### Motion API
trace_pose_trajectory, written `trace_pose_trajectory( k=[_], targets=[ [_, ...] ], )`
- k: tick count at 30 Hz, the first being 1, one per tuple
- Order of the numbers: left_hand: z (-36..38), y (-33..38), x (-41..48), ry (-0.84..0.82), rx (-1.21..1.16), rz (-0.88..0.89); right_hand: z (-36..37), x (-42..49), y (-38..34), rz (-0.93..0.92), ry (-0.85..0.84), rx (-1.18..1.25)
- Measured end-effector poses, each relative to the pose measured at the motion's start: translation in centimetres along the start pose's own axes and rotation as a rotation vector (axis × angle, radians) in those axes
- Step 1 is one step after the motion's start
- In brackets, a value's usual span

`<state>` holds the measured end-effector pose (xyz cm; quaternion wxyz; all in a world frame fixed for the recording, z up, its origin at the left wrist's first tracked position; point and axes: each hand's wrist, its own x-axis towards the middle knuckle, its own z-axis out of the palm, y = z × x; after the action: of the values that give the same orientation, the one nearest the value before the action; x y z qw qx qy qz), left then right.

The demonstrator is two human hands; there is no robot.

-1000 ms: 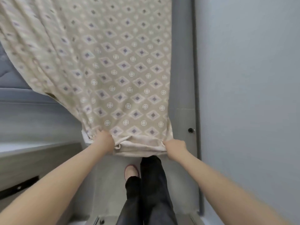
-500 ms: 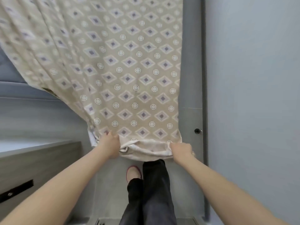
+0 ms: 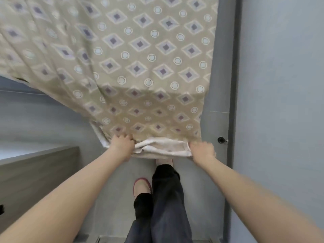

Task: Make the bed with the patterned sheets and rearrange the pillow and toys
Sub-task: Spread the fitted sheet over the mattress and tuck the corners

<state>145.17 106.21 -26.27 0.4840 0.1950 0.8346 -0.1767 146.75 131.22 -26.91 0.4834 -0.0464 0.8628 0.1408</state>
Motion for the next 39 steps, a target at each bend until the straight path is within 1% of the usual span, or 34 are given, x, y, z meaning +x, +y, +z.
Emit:
trace_pose_trajectory(
  k=[5,10,13,17,20,26,28,29,30,33,39],
  targets=[
    [0.1,0.2,-1.0,0.079,-0.223,-0.049,-0.9,-1.0,0.0,-0.03,0.087,-0.032],
    [-2.3,-0.1,-4.5,0.102,-0.461,-0.072,-3.6,-4.2,-0.3,-0.04,0.104,0.052],
    [-4.3,-0.9,-7.6,0.184,-0.591,-0.109,-5.9,-6.9,-0.4,-0.055,0.139,0.095],
    [-8.2,-2.8,-12.8,0.332,-0.821,-0.16,-10.6,-11.0,0.1,-0.08,0.203,0.13],
    [-11.2,-4.2,-16.3,0.413,-0.951,-0.193,-14.3,-13.9,0.6,-0.109,0.269,0.192],
    [-17.3,-7.3,-25.0,0.565,-1.108,-0.191,-23.8,-20.9,2.5,-0.15,0.429,0.288],
    [-18.4,-7.7,-25.6,0.569,-1.156,-0.17,-25.3,-21.5,3.0,-0.139,0.436,0.36],
    [-19.4,-9.1,-29.2,0.615,-1.204,-0.2,-28.2,-24.6,3.0,-0.17,0.482,0.353],
    [-19.8,-9.3,-29.6,0.609,-1.235,-0.192,-28.9,-25.0,3.2,-0.165,0.478,0.362],
    [-20.9,-11.6,-32.4,0.675,-1.338,-0.223,-32.5,-27.3,2.8,-0.203,0.509,0.415],
    [-18.9,-18.6,-35.9,0.761,-1.508,-0.318,-38.7,-29.6,-1.3,-0.3,0.536,0.408]
  ],
)
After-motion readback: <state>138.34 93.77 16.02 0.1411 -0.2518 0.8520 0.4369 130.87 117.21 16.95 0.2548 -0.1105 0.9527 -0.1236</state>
